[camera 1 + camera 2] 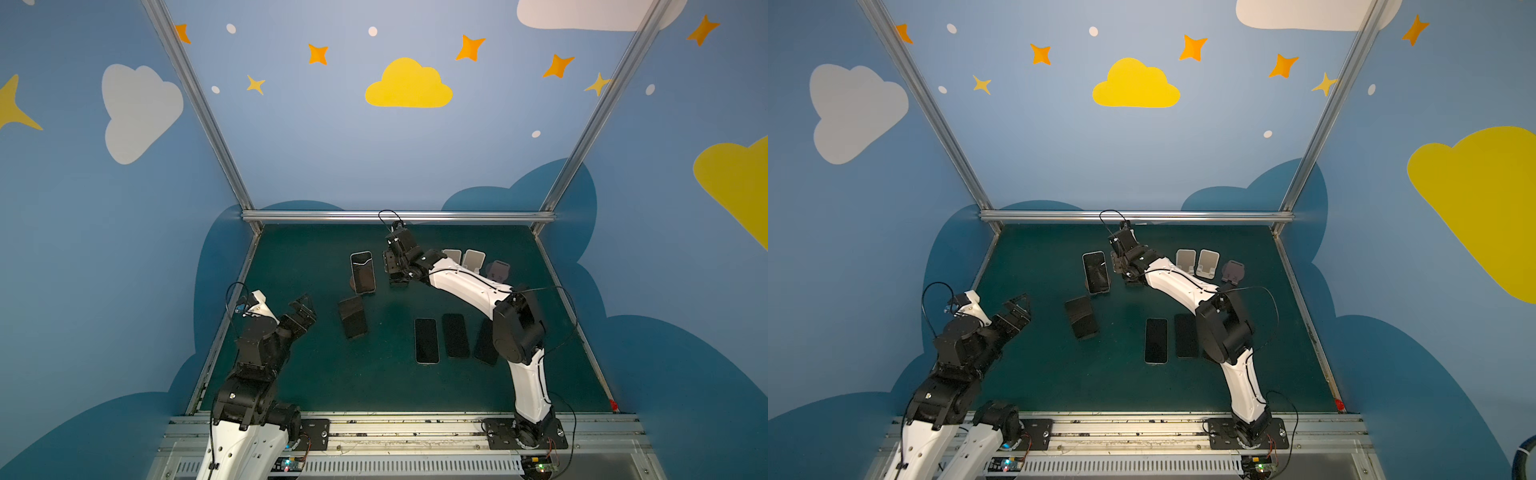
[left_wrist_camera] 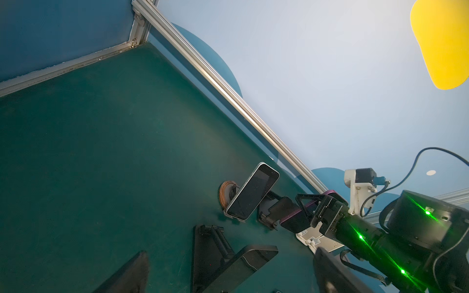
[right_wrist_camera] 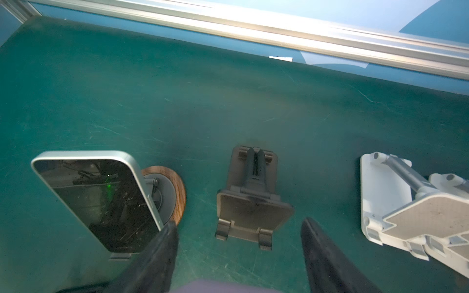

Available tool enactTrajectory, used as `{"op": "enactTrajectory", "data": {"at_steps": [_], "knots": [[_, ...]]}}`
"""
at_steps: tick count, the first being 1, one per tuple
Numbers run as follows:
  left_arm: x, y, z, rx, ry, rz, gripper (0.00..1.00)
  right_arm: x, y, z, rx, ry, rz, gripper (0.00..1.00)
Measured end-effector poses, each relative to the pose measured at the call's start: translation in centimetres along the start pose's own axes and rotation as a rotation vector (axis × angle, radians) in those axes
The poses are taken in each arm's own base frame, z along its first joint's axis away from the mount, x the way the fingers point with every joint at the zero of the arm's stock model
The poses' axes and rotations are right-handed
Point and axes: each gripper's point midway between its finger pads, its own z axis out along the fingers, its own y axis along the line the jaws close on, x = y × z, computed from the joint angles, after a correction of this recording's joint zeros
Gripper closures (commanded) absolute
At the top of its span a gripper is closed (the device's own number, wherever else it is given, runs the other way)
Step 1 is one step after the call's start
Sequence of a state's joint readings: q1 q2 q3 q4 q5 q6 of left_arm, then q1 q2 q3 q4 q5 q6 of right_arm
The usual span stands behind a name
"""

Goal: Remove the phone from the phone stand
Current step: Remove the phone from the phone stand, then place the phone at the center of the table.

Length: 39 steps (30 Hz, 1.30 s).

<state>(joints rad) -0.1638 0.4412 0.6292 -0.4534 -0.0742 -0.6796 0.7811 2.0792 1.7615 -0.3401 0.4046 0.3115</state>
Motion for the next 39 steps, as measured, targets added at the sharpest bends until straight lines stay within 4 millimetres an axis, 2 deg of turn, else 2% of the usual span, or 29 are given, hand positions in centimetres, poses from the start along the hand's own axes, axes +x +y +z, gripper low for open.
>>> {"op": "enactTrajectory", "data": {"at_steps": [8, 17, 26, 33, 39], "knots": [[-0.2, 0.0, -0.2, 0.004, -0.010, -0.001, 0.00, 1.0, 0.8, -1.3, -0.009, 0.023, -0.024, 0.29], [-0.6, -0.3, -0.8, 0.023, -0.032, -0.014, 0.00, 2.7, 2.5, -5.7, -0.039, 0.046, -0.060, 0.29], [-0.7, -0.4, -1.3, 0.048, -0.052, -0.050, 0.00, 5.9, 3.5, -7.3, -0.033, 0.137, -0.079, 0.29], [0.7, 0.6, -1.2, 0.055, -0.032, -0.104, 0.00, 8.8, 4.1, -8.7, -0.022, 0.238, -0.114, 0.29], [1.2, 1.1, -1.7, 0.058, -0.024, -0.141, 0.00, 8.3, 5.1, -11.1, -0.056, 0.296, -0.094, 0.29]]}}
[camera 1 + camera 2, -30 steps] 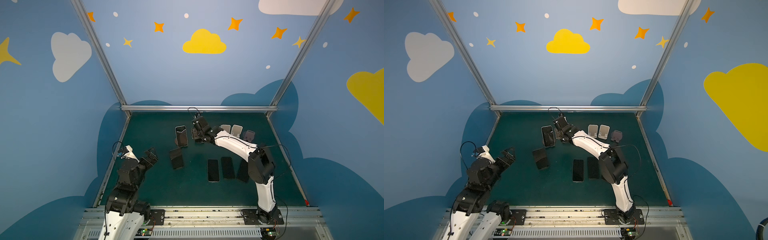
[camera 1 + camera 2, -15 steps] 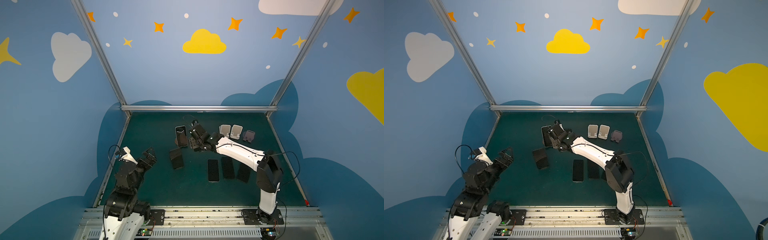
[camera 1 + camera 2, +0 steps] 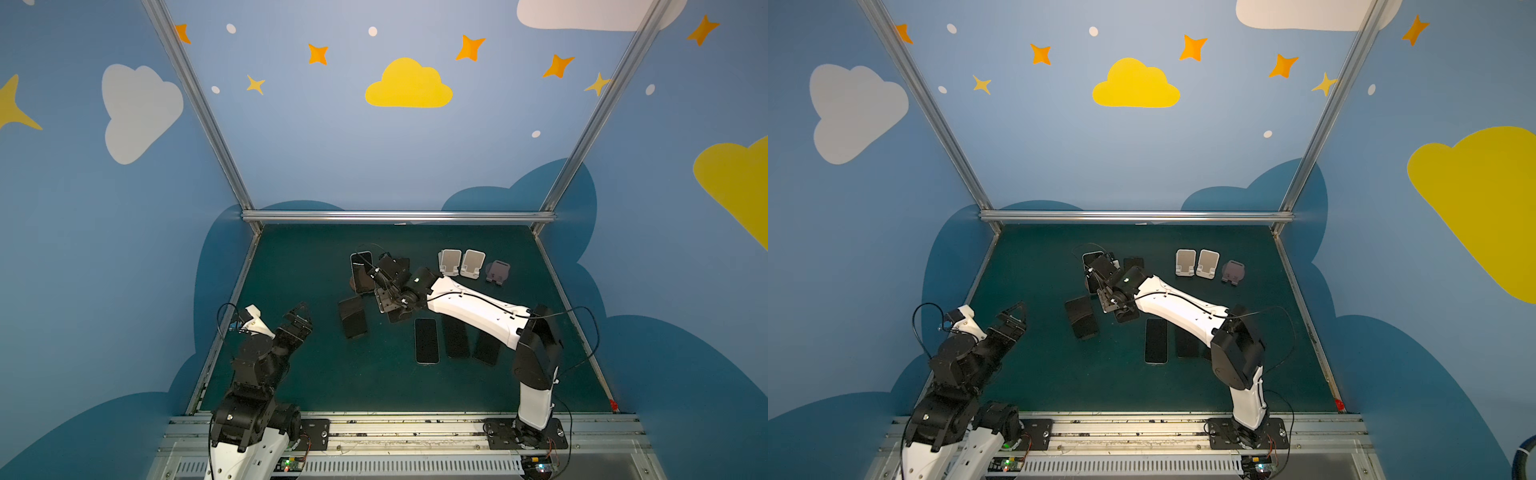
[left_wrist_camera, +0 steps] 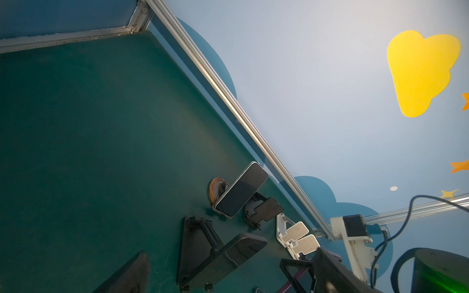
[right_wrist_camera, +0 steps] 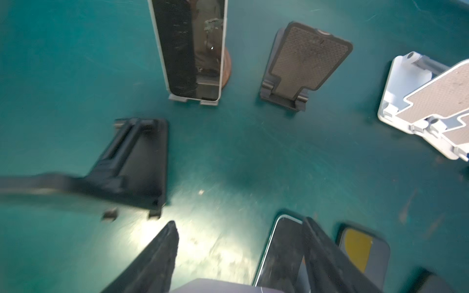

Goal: Remove the phone from the phone stand
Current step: Place the phone at the center of the table.

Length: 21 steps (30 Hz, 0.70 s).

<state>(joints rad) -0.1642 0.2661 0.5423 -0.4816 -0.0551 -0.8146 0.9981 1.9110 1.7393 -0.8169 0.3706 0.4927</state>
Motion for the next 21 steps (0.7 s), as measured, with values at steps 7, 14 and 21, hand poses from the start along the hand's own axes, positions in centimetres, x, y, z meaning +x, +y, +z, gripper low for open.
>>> {"op": "enactTrajectory", "data": {"at_steps": [7, 14, 21], "knots": [[1.4, 1.2, 0.4, -0.032, 0.051, -0.025, 0.00, 2.4, 1.0, -0.4, -0.037, 0.148, 0.076, 0.30], [1.8, 1.6, 0.4, -0.035, 0.060, -0.035, 0.00, 8.2, 1.7, 1.6, -0.038, 0.330, 0.107, 0.30], [2.1, 1.6, 0.6, -0.032, 0.074, -0.041, 0.00, 10.3, 2.8, 3.6, -0.058, 0.404, 0.141, 0.31]]}}
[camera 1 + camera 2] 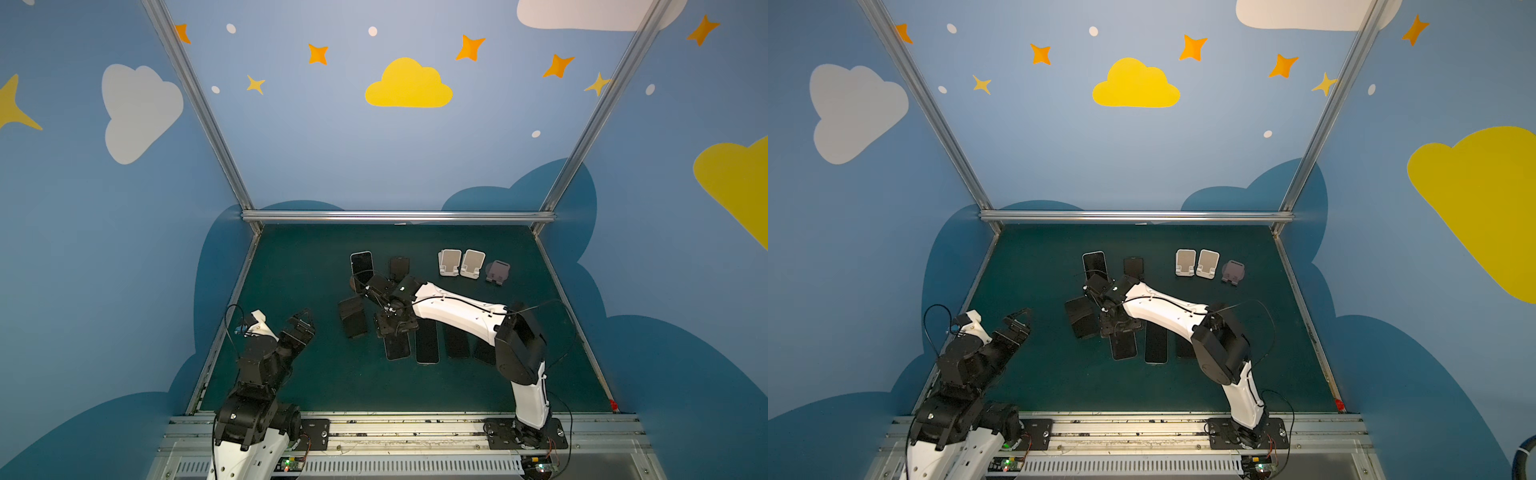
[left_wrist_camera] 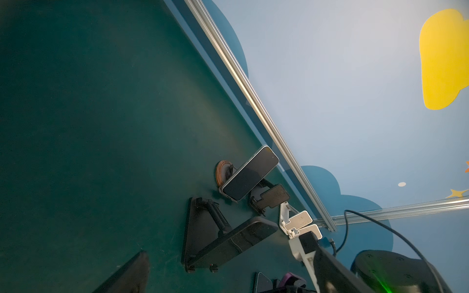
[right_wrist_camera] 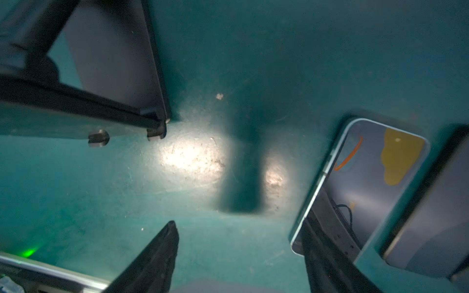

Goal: Remove the phone from the phone stand
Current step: Place the phone at the center of the table.

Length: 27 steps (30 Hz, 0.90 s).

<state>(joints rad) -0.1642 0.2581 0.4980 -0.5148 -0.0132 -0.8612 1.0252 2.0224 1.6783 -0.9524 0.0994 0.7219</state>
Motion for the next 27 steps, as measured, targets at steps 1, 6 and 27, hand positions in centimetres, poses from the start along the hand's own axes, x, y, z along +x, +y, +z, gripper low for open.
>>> {"op": "enactTrajectory", "data": {"at_steps": [1, 6, 27], "knots": [[0.0, 0.0, 0.0, -0.001, 0.001, 0.000, 0.00, 0.0, 0.1, 0.3, -0.001, 0.003, 0.002, 0.31], [0.1, 0.0, 0.1, -0.002, 0.004, 0.000, 0.00, 0.1, -0.3, 1.9, 0.002, 0.004, 0.011, 0.30], [0.6, 0.3, 0.6, -0.024, 0.038, 0.001, 0.00, -1.0, -1.3, 5.2, -0.013, -0.036, 0.060, 0.29]]}}
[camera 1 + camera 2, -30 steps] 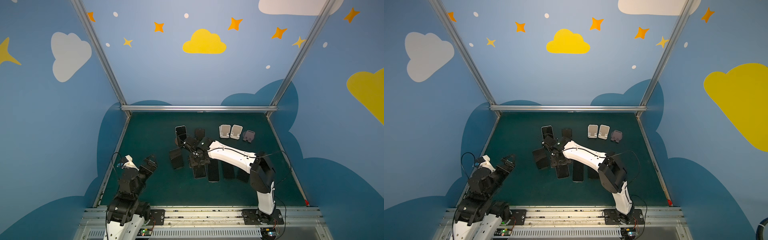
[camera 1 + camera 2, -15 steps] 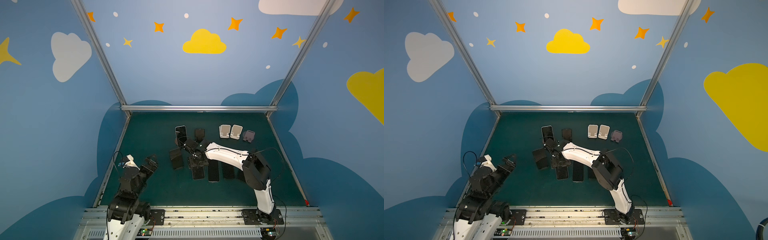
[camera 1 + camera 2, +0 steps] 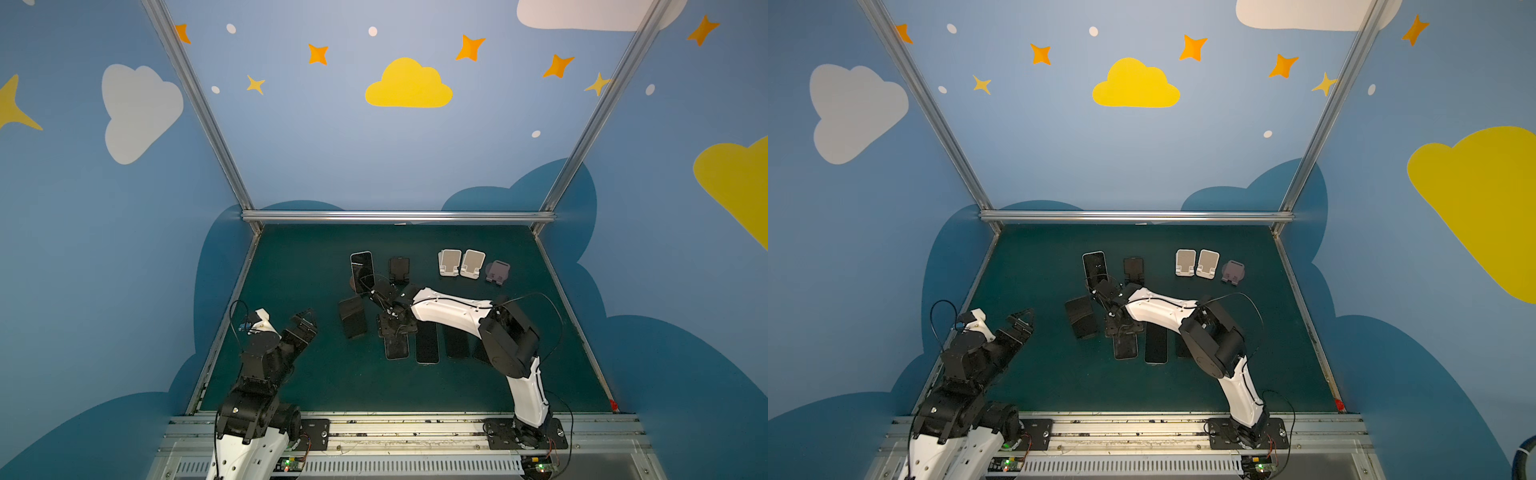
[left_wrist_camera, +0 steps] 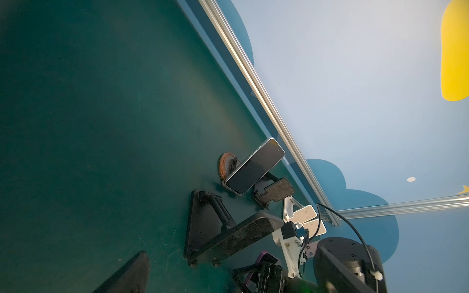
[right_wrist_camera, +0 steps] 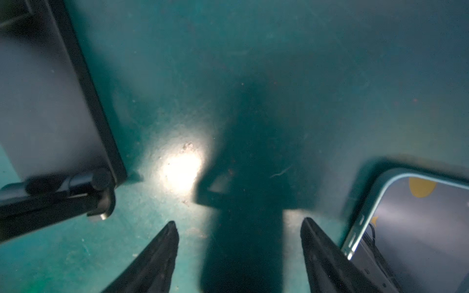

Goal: Remove the phone from the phone stand
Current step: Place the phone at the center of the table.

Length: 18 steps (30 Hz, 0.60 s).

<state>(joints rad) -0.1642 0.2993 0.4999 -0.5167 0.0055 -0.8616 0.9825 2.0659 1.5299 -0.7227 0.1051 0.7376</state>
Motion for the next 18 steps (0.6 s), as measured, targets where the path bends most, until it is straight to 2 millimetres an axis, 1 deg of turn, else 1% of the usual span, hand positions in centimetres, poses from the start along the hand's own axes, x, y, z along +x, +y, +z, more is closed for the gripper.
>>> {"op": "enactTrajectory", "data": {"at_steps": [3, 8, 18], "knots": [[-0.1, 0.0, -0.1, -0.001, -0.009, 0.005, 0.00, 0.1, -0.1, 0.3, -0.002, 0.001, 0.011, 0.28], [-0.2, 0.2, -0.2, -0.006, -0.013, 0.008, 0.00, 0.9, -0.3, 0.7, -0.002, 0.027, 0.027, 0.28], [-0.3, 0.0, -0.4, 0.006, -0.021, 0.003, 0.00, 1.1, -0.7, 0.8, 0.027, 0.041, 0.029, 0.25]]}}
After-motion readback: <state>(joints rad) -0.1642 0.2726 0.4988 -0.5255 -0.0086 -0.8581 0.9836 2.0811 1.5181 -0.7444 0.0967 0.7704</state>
